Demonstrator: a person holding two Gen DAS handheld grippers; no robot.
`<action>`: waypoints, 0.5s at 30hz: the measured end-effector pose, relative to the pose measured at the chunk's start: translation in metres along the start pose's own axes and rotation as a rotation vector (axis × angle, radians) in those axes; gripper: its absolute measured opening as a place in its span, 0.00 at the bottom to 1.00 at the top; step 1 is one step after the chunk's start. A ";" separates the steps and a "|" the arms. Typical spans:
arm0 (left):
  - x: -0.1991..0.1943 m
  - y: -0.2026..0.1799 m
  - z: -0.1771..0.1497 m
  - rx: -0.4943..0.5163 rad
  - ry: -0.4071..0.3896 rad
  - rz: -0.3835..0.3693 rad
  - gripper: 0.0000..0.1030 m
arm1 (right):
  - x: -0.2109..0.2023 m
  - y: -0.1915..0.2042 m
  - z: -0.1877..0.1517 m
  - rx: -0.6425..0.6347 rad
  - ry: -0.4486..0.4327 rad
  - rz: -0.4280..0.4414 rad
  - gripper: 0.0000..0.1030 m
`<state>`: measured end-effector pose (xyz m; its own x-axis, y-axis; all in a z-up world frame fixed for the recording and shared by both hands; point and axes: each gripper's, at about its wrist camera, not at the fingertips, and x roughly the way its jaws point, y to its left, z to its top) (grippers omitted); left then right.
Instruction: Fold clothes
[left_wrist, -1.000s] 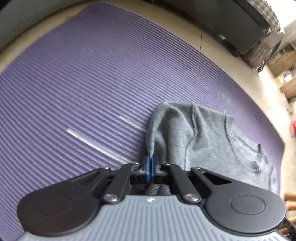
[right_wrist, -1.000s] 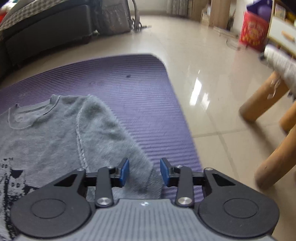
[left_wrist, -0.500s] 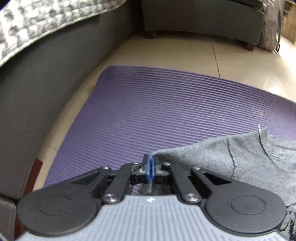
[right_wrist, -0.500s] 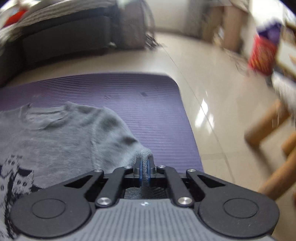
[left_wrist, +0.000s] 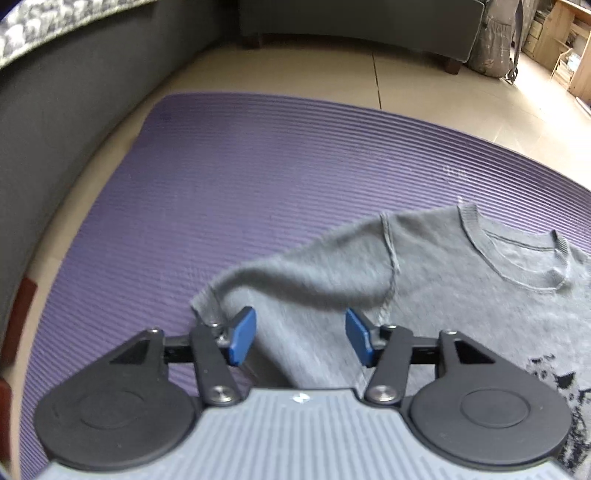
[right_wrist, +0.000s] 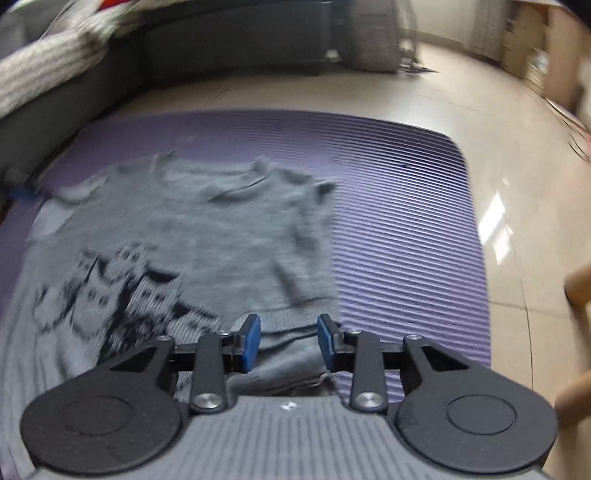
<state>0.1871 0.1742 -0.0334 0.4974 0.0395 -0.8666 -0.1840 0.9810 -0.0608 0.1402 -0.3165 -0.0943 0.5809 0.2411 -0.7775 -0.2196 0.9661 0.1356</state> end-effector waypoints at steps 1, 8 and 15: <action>-0.003 0.002 -0.007 -0.017 0.005 -0.006 0.56 | 0.003 -0.003 0.001 0.028 0.002 -0.004 0.33; -0.013 0.005 -0.044 -0.130 0.048 -0.076 0.62 | 0.034 -0.016 -0.007 0.170 0.003 -0.035 0.33; -0.018 -0.004 -0.080 -0.212 0.075 -0.128 0.66 | 0.022 -0.016 -0.006 0.149 -0.108 -0.103 0.04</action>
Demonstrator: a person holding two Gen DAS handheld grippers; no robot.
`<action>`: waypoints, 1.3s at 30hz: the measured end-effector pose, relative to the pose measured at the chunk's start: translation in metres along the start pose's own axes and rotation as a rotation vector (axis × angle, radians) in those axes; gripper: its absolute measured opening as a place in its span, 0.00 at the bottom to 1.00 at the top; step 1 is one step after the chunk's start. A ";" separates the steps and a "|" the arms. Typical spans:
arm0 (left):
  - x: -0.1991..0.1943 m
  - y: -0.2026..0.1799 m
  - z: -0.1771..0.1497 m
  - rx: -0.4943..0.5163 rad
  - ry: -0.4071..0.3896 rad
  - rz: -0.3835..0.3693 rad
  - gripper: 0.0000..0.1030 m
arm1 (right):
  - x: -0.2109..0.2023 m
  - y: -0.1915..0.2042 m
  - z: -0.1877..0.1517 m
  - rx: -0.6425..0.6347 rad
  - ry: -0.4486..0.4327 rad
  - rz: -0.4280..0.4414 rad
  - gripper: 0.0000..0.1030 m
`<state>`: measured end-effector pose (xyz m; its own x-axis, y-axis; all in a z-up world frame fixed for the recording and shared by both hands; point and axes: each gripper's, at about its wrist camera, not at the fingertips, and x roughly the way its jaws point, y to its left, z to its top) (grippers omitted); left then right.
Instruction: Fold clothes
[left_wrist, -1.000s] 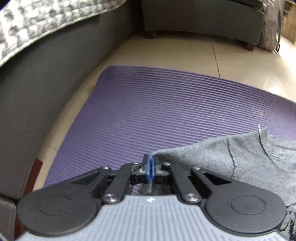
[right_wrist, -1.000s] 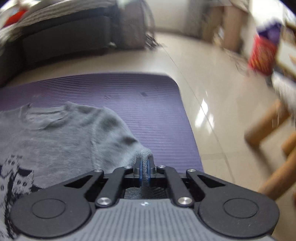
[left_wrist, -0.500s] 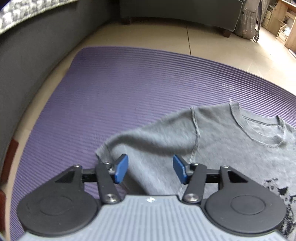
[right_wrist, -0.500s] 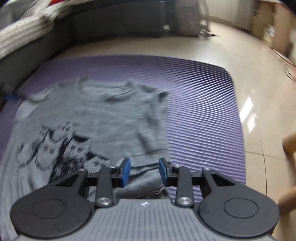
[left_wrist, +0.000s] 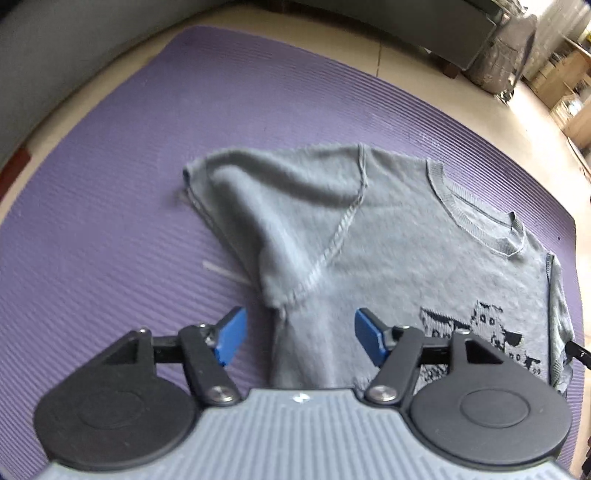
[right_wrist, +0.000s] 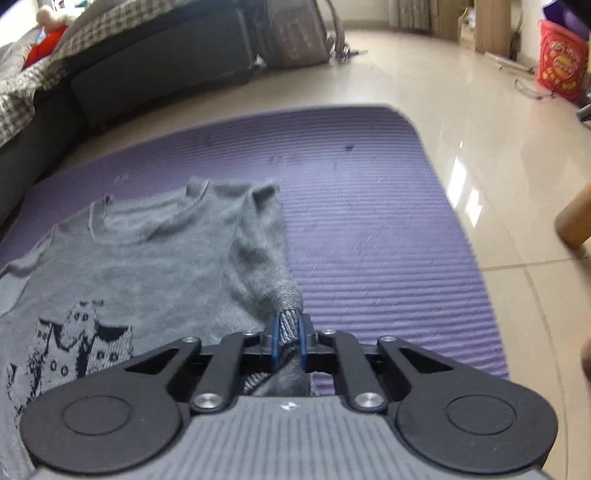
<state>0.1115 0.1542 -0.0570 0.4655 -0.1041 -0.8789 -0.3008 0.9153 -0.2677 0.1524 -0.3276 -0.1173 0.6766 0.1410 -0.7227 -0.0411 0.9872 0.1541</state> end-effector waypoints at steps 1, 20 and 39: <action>0.002 0.001 -0.004 -0.028 0.012 -0.012 0.66 | -0.005 -0.001 0.003 -0.014 -0.034 -0.028 0.03; 0.017 0.001 -0.006 -0.032 0.039 -0.014 0.66 | 0.052 -0.055 0.008 -0.143 -0.081 -0.383 0.29; 0.041 0.120 0.013 -0.678 0.037 -0.428 0.53 | -0.011 -0.039 0.010 -0.006 0.117 -0.176 0.33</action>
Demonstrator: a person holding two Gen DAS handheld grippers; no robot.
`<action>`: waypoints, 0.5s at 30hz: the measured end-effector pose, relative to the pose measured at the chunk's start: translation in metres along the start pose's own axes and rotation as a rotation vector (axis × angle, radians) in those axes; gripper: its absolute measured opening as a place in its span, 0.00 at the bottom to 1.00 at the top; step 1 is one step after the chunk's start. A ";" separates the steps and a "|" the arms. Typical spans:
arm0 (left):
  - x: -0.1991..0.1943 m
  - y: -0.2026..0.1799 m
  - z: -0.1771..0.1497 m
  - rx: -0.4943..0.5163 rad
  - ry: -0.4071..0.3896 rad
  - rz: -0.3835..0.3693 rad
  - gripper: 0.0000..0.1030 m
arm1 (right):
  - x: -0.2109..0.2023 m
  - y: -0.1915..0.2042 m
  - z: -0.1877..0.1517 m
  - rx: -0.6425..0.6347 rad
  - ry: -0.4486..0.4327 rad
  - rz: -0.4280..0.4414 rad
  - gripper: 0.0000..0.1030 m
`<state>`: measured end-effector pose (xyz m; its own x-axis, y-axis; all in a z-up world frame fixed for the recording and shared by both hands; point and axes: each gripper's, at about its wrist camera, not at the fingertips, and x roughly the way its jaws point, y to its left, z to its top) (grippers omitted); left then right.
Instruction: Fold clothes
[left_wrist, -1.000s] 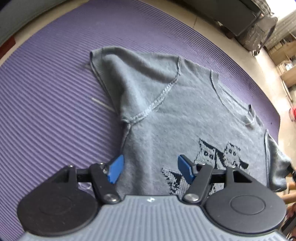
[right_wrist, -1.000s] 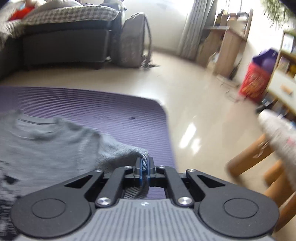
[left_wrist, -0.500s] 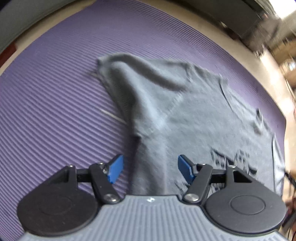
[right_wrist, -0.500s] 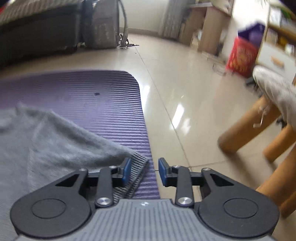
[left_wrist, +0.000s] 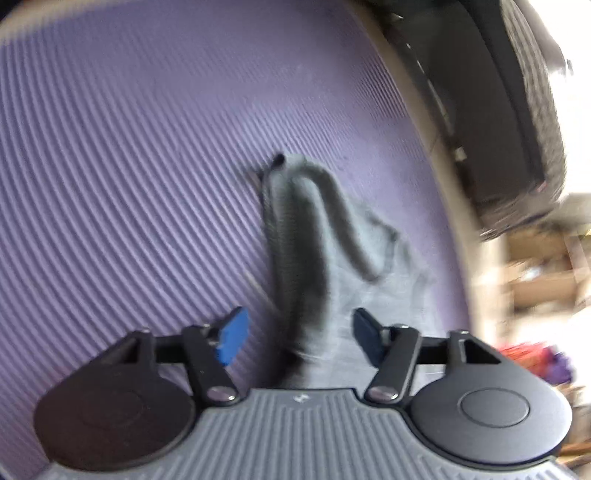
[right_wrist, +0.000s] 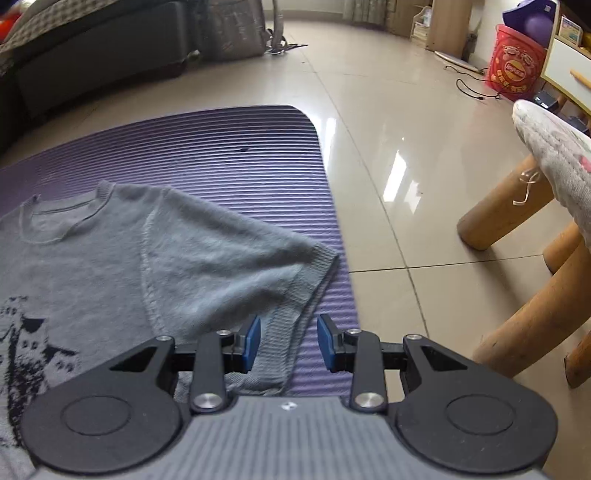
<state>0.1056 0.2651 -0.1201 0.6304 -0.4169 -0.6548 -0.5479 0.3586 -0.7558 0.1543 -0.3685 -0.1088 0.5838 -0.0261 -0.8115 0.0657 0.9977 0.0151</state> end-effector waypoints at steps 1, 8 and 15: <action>0.004 0.006 -0.002 -0.048 0.010 -0.013 0.51 | -0.003 0.002 0.000 -0.002 -0.001 0.005 0.33; -0.007 0.039 -0.008 -0.363 -0.125 -0.083 0.44 | -0.028 0.022 -0.018 -0.070 -0.003 0.027 0.34; -0.011 -0.039 0.004 0.337 -0.185 0.273 0.49 | -0.032 0.016 -0.030 -0.075 0.004 -0.005 0.34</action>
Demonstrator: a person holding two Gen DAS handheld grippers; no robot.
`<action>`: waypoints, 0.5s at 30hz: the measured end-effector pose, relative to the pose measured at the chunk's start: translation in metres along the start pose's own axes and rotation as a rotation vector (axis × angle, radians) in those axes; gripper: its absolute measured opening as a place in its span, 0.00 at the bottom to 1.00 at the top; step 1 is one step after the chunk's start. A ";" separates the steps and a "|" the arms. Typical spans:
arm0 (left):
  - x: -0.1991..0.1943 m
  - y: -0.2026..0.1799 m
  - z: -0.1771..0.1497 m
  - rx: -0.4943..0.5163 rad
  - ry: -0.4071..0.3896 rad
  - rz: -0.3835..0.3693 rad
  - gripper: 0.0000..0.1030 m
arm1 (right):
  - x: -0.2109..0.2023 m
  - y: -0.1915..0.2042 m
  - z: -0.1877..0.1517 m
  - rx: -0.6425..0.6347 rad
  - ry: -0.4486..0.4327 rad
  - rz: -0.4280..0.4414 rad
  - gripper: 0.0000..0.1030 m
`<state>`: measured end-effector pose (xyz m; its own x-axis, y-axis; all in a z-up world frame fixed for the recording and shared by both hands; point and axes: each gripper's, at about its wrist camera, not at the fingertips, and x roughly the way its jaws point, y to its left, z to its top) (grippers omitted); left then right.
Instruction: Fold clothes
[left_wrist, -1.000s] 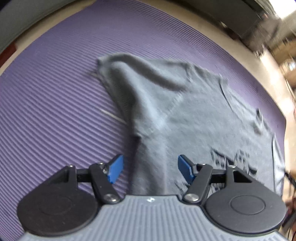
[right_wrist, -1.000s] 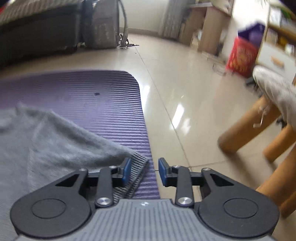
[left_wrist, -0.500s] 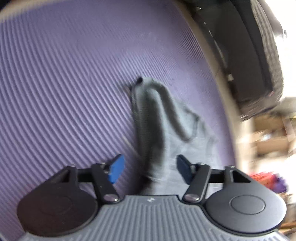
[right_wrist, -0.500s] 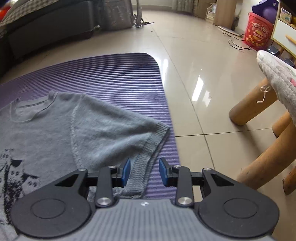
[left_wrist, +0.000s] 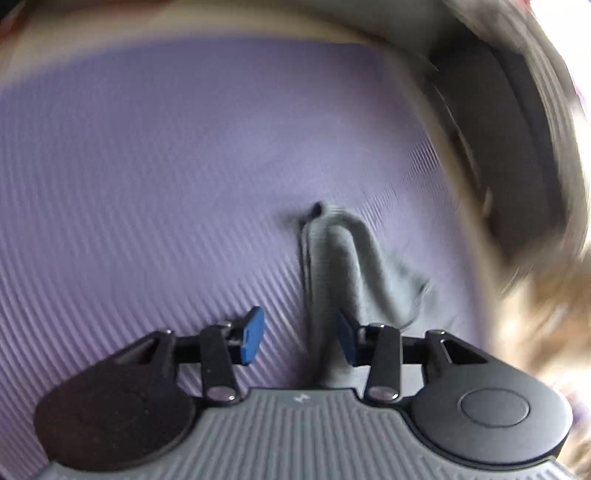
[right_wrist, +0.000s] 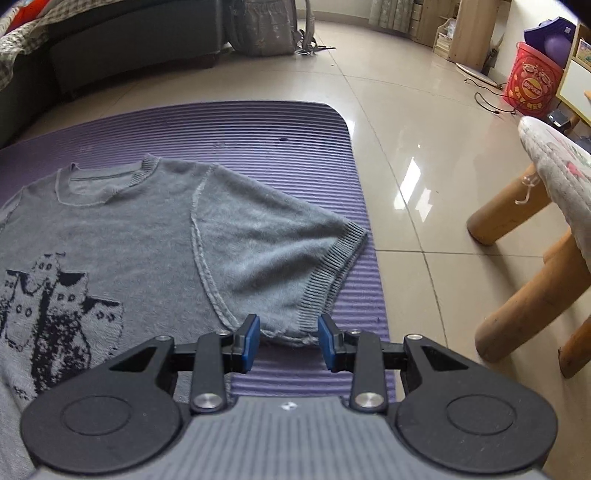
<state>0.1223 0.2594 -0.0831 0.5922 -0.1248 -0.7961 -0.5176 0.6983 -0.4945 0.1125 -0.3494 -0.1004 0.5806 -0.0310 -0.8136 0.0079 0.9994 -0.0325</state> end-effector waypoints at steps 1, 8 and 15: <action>0.002 -0.002 0.001 0.022 0.004 -0.026 0.49 | 0.000 -0.002 -0.001 0.003 0.000 -0.005 0.34; 0.016 -0.016 -0.002 0.226 -0.035 0.011 0.41 | 0.004 -0.021 -0.005 0.086 0.002 0.029 0.34; 0.020 -0.023 -0.007 0.289 -0.052 0.025 0.32 | 0.017 -0.034 -0.014 0.131 0.035 0.034 0.34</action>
<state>0.1415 0.2357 -0.0906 0.6166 -0.0740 -0.7838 -0.3393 0.8734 -0.3493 0.1106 -0.3839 -0.1208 0.5540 0.0052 -0.8325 0.0957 0.9930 0.0699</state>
